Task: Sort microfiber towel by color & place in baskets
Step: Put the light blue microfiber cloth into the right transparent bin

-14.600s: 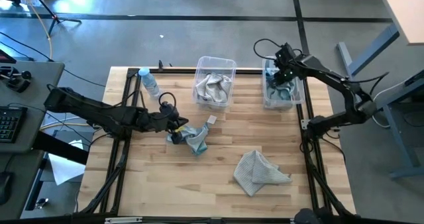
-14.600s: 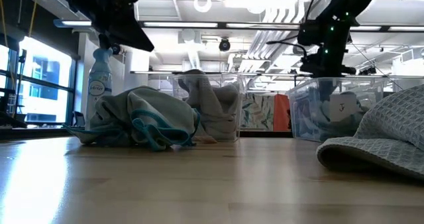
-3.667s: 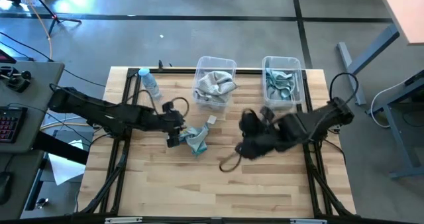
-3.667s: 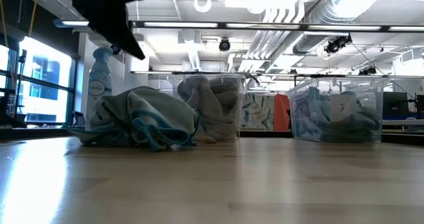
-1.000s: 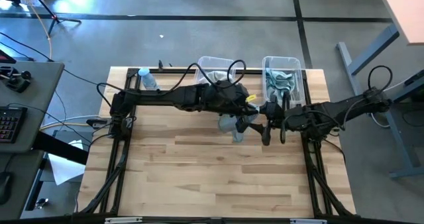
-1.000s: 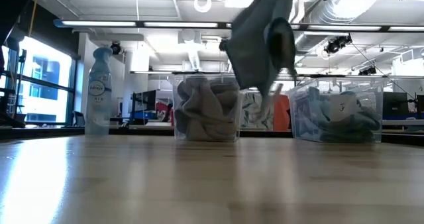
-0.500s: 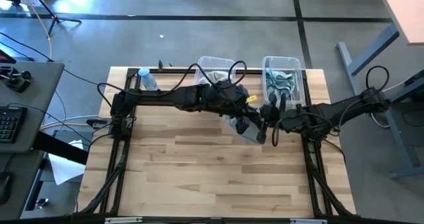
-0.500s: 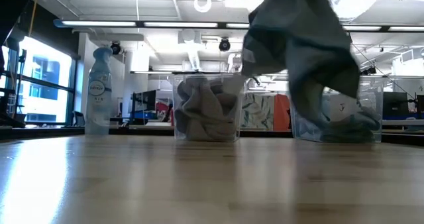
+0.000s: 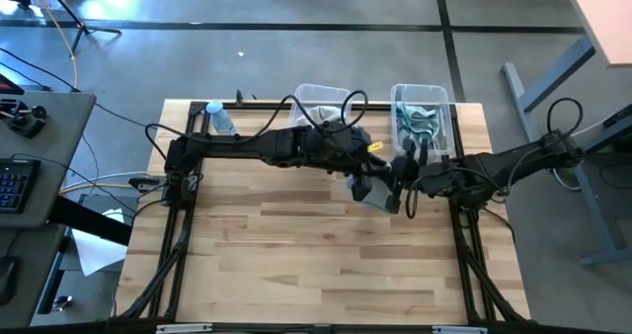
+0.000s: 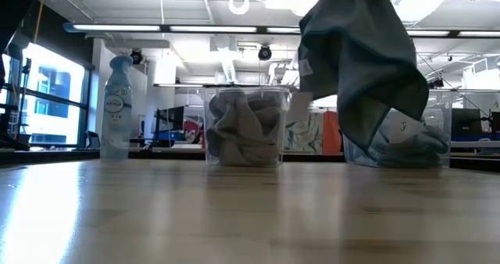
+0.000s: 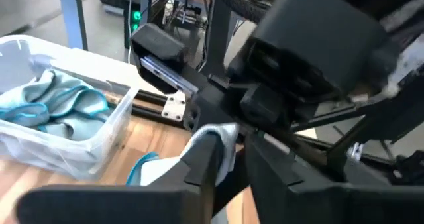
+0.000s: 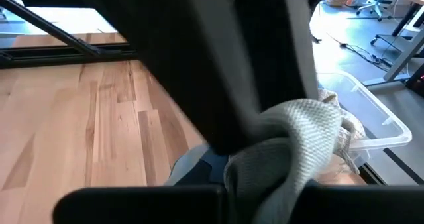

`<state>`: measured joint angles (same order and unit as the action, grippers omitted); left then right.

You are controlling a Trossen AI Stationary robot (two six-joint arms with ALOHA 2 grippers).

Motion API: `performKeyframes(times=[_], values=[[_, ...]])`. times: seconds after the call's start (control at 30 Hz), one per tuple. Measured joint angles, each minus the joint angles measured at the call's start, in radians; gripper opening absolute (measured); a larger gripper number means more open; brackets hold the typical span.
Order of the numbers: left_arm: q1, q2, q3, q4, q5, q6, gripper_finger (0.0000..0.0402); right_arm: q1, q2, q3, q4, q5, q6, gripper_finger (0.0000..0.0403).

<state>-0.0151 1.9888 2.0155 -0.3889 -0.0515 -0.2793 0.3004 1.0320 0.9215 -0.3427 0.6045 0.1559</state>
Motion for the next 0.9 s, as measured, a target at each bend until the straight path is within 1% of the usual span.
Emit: performKeyframes(times=[0.07,0.13,0.23,0.33,0.43,0.5,0.57,0.67,0.77,0.9], values=[[0.001,0.0,0.0,-0.003,-0.001,0.03,0.0085,0.0,-0.012,0.0,-0.018,0.001,0.005,0.0011],[0.009,-0.012,0.0,-0.039,-0.001,0.045,0.01,0.0,-0.024,0.0,-0.036,0.016,0.03,0.0014],[0.026,-0.043,0.0,-0.094,0.0,0.05,0.0109,0.0,-0.047,0.0,-0.067,0.038,0.078,0.0008],[0.039,-0.083,0.0,-0.168,0.007,0.1,0.0108,0.0,-0.065,0.0,-0.08,0.061,0.114,0.0005],[0.048,-0.121,0.0,-0.257,0.01,0.171,0.0099,0.0,-0.08,0.0,-0.08,0.118,0.132,0.0008],[0.054,-0.146,0.0,-0.356,0.011,0.213,0.009,0.0,-0.088,0.0,-0.078,0.163,0.135,0.0008],[0.063,-0.174,-0.007,-0.42,0.012,0.24,0.0079,0.0,-0.099,-0.001,-0.075,0.193,0.134,0.0005],[0.081,-0.236,-0.086,-0.432,0.011,0.25,0.0053,-0.014,-0.109,0.014,-0.064,0.237,0.132,0.0004],[0.101,-0.312,-0.214,-0.391,0.011,0.263,0.0012,-0.054,-0.109,0.07,-0.059,0.26,0.099,0.0004],[0.131,-0.435,-0.426,-0.267,0.02,0.242,0.0005,-0.131,-0.099,0.158,-0.056,0.259,0.003,0.0002]])
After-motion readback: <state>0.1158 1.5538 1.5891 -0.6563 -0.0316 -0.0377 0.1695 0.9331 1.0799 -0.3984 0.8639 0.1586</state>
